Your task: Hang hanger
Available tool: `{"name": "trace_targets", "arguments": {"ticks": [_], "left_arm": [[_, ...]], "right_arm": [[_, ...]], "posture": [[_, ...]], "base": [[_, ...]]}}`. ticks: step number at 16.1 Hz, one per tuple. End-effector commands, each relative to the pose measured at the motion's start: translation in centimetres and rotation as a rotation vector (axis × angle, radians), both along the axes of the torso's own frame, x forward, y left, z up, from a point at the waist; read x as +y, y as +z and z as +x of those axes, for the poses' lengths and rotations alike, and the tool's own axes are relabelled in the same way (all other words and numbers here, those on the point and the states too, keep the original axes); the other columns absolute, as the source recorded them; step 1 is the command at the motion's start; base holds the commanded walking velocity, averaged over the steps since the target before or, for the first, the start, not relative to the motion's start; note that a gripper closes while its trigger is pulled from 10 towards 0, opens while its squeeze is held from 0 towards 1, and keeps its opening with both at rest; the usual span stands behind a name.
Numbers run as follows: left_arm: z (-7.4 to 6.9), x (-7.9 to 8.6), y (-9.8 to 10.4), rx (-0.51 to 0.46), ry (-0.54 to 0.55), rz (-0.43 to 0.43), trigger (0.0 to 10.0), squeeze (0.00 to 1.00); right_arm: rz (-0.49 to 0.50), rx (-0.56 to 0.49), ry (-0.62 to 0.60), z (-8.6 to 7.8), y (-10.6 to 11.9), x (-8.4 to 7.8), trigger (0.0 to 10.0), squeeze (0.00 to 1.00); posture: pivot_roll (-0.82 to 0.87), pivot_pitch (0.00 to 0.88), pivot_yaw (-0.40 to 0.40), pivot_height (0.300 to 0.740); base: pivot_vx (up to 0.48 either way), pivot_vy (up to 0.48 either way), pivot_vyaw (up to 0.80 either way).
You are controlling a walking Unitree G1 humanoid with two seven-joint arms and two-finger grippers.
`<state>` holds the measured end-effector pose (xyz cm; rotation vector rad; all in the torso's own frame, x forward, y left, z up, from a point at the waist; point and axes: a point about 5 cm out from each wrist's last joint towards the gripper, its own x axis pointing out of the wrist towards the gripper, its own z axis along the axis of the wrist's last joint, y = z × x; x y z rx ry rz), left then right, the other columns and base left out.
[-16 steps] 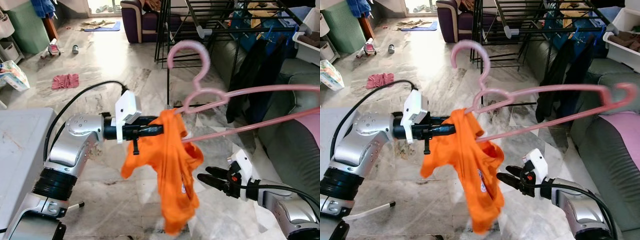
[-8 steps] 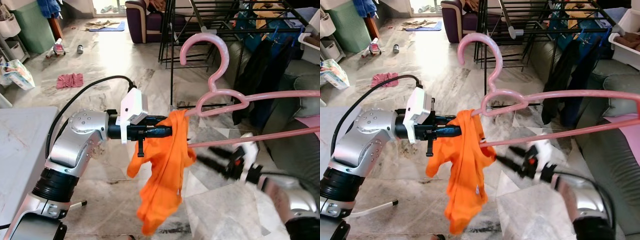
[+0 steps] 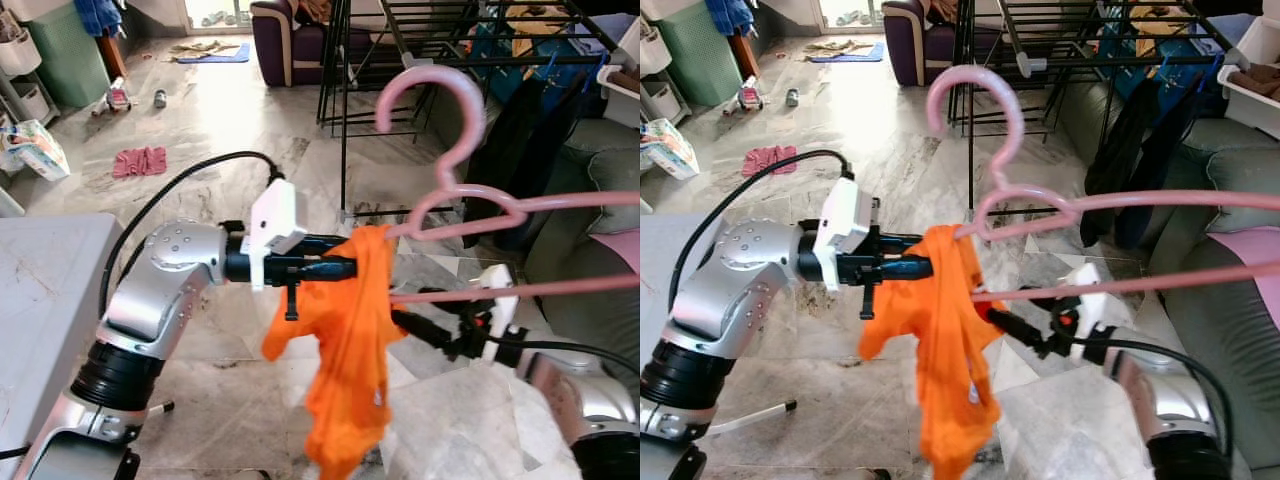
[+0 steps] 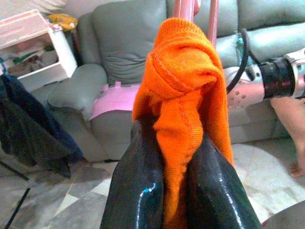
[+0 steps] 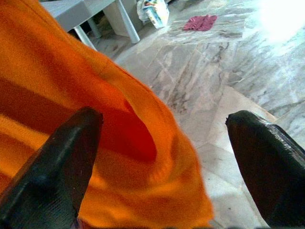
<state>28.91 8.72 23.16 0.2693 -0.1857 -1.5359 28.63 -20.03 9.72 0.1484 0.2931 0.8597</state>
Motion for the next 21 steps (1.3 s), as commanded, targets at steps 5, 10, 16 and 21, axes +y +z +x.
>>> {"name": "trace_targets", "arguments": {"ticks": [5, 10, 16, 21], "left_arm": [[-2.2, -1.8, 1.0, -0.007, -0.093, -0.058, 0.0, 0.00], [-2.5, -1.9, 1.6, -0.009, -0.102, -0.071, 0.0, 0.00], [-0.7, 0.1, 3.0, -0.033, 0.012, -0.085, 0.0, 0.00], [0.0, 1.0, 2.9, -0.017, 0.047, -0.084, 0.0, 0.00]], "right_arm": [[-0.028, -0.012, -0.018, 0.6, -0.3, 0.6, 10.0, 0.00], [-0.054, 0.028, -0.011, 0.3, -1.2, 0.6, 0.0, 0.00], [-0.106, 0.130, -0.111, -2.4, -3.0, -3.8, 0.0, 0.00], [-0.072, 0.107, -0.206, -2.5, -2.5, -5.2, 0.0, 0.00]], "posture": [[0.04, 0.091, -0.005, 0.740], [0.05, 0.090, -0.010, 0.740], [0.04, 0.090, -0.016, 0.740], [0.04, 0.083, -0.023, 0.740]], "base": [[0.000, 0.000, 0.00], [0.000, 0.000, 0.00], [0.000, 0.000, 0.00], [0.000, 0.000, 0.00]]}}
